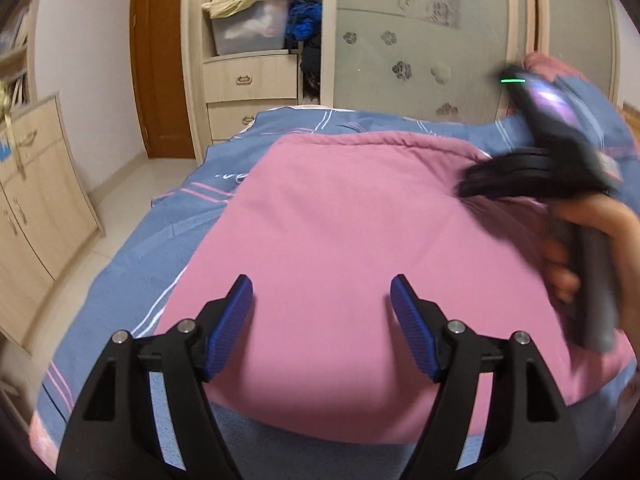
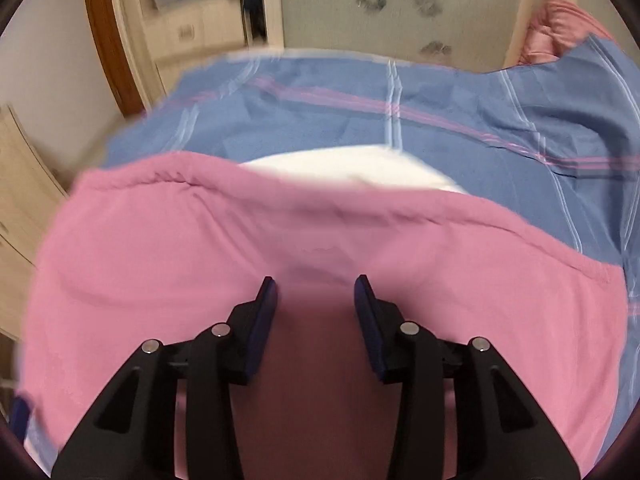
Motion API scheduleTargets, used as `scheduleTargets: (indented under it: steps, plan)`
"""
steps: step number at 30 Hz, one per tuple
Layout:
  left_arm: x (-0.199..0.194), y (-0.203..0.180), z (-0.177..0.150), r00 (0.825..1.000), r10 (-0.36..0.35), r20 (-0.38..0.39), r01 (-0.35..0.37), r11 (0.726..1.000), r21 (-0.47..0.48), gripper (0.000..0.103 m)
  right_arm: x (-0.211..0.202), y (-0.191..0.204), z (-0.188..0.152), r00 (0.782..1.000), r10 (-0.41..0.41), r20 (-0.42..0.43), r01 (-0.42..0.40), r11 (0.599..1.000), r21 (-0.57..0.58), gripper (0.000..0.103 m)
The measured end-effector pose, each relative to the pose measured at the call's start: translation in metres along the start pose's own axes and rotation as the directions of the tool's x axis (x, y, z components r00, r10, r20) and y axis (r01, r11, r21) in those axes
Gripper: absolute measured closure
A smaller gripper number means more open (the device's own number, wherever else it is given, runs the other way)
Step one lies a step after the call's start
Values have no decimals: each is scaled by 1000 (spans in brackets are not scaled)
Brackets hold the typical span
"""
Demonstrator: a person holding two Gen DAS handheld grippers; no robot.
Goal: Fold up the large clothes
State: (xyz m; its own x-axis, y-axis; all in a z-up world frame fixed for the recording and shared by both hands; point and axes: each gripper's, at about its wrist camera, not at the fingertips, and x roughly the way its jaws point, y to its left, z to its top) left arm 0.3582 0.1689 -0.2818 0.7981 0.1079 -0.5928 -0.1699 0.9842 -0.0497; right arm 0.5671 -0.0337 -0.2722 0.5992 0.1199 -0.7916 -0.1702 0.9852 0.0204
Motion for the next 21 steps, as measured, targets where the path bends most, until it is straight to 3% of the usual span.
scheduleTargets:
  steps: [3,4,5,6,7,9,12,15,18,21]
  plan:
    - [-3,-3,0,1000,-24,6,24,1000,-16,26,-46,-47,-39,981,-172,92,164,982,91,49]
    - [-1,-4,1,1000,-24,3,24,1000,-5,26,-46,-62,-48,974,-213,80,203,972,117,44]
    - [1,-8,0,1000,-22,-4,22,1000,11,25,-34,-85,-64,969,-245,14,240,959,148,39]
    - [4,-13,0,1000,-23,-14,23,999,33,25,-18,-102,-77,980,-190,-52,196,967,164,22]
    - [5,-17,0,999,-25,-20,26,999,48,25,-10,-117,-86,990,-115,-81,129,973,191,21]
    - [0,-24,2,1000,-25,-13,26,997,79,24,-38,-132,-95,997,-70,-37,77,962,263,21]
    - [-33,-41,8,999,-26,31,22,991,131,11,-120,-122,-115,978,-163,129,128,962,241,19]
    - [-79,-61,15,996,-18,93,1,985,173,2,-195,-101,-151,947,-202,250,146,964,224,4]
    - [-130,-78,20,990,-31,136,6,983,184,2,-239,-86,-178,925,-252,285,197,958,209,1]
    - [-185,-89,19,986,-73,150,48,986,162,2,-275,-75,-197,889,-347,301,286,931,227,1]
